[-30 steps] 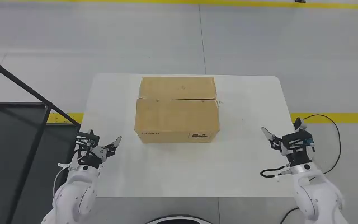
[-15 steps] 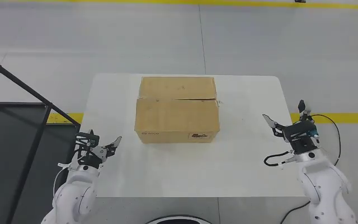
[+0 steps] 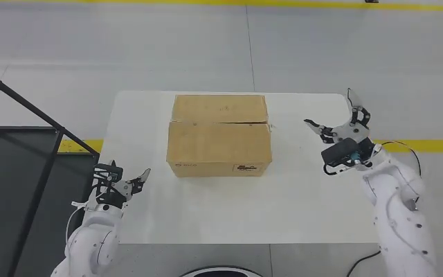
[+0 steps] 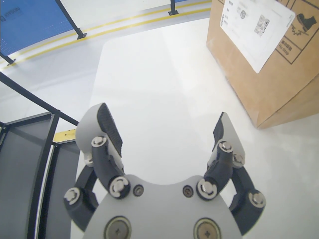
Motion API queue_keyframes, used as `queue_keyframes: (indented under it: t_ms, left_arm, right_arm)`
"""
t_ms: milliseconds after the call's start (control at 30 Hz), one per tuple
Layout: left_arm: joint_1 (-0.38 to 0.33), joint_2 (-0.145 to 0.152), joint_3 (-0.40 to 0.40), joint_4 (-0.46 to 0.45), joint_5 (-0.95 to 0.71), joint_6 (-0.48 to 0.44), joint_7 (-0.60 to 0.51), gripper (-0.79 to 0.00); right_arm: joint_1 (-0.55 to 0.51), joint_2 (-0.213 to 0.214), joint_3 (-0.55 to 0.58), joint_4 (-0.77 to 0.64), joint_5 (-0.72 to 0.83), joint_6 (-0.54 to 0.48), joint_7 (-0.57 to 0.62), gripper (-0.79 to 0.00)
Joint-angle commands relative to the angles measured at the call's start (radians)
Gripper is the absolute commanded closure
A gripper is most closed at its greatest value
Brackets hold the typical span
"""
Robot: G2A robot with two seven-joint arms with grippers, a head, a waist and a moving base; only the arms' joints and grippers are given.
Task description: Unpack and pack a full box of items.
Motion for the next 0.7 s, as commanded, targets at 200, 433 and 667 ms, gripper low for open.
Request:
queue_keyframes:
  t_ms: [200, 433, 667]
  left_arm:
    - [0.000, 0.000, 0.000, 0.000, 0.000, 0.000, 0.000, -0.785]
    - [0.000, 0.000, 0.000, 0.000, 0.000, 0.000, 0.000, -0.785]
    - [0.000, 0.000, 0.000, 0.000, 0.000, 0.000, 0.000, -0.785]
  right_arm:
    - [0.143, -0.012, -0.138, 0.158, -0.158, 0.185, -0.106, -0.785]
    - [0.143, -0.012, -0.138, 0.158, -0.158, 0.185, -0.106, -0.785]
    - [0.163, 0.006, -0.182, 0.160, -0.448, 0.228, -0.173, -0.785]
